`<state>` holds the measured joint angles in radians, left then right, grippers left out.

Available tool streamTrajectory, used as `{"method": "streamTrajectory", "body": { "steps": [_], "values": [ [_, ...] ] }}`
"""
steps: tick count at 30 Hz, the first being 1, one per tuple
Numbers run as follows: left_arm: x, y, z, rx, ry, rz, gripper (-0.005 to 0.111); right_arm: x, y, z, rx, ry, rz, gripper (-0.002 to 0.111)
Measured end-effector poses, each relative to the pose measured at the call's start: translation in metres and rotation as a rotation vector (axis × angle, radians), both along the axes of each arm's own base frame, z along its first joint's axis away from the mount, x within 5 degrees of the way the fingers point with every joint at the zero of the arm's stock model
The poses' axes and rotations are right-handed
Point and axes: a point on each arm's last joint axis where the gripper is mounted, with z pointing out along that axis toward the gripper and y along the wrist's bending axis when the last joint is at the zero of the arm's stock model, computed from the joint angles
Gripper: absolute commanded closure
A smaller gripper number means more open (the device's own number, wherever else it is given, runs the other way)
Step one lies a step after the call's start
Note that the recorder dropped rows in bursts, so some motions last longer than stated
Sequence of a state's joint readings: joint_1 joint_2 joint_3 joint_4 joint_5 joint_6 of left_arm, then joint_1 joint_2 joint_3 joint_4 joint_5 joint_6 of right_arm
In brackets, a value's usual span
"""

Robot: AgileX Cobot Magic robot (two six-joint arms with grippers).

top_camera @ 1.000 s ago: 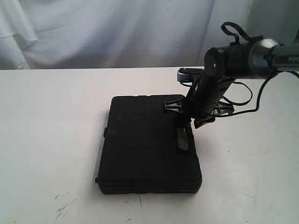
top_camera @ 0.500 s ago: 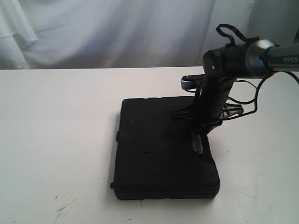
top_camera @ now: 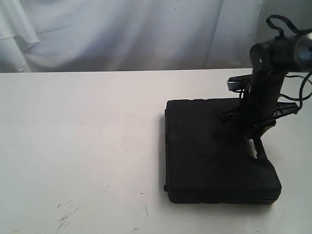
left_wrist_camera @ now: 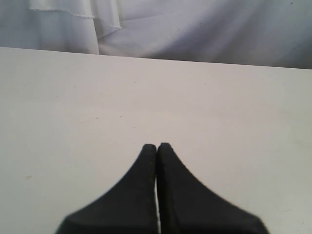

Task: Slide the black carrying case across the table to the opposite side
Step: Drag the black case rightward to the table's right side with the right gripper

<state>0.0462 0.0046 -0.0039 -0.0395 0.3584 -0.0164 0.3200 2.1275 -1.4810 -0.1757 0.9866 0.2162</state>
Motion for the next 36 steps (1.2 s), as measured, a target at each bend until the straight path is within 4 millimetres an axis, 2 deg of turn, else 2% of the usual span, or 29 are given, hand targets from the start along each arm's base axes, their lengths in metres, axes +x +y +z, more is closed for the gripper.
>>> {"method": "streamTrajectory", "body": {
  "steps": [5,13,17,36],
  "values": [
    [0.000,0.000,0.000,0.000,0.000,0.000,0.107,0.003,-0.010,0.000,-0.009,0.002,-0.002,0.108],
    [0.000,0.000,0.000,0.000,0.000,0.000,0.107,0.010,-0.039,0.000,-0.019,-0.001,-0.021,0.108],
    [0.000,0.000,0.000,0.000,0.000,0.000,0.107,0.012,-0.045,0.000,-0.019,-0.002,-0.017,0.108],
    [0.000,0.000,0.000,0.000,0.000,0.000,0.107,0.007,-0.046,-0.006,-0.018,-0.010,-0.019,0.108]
  ]
}}
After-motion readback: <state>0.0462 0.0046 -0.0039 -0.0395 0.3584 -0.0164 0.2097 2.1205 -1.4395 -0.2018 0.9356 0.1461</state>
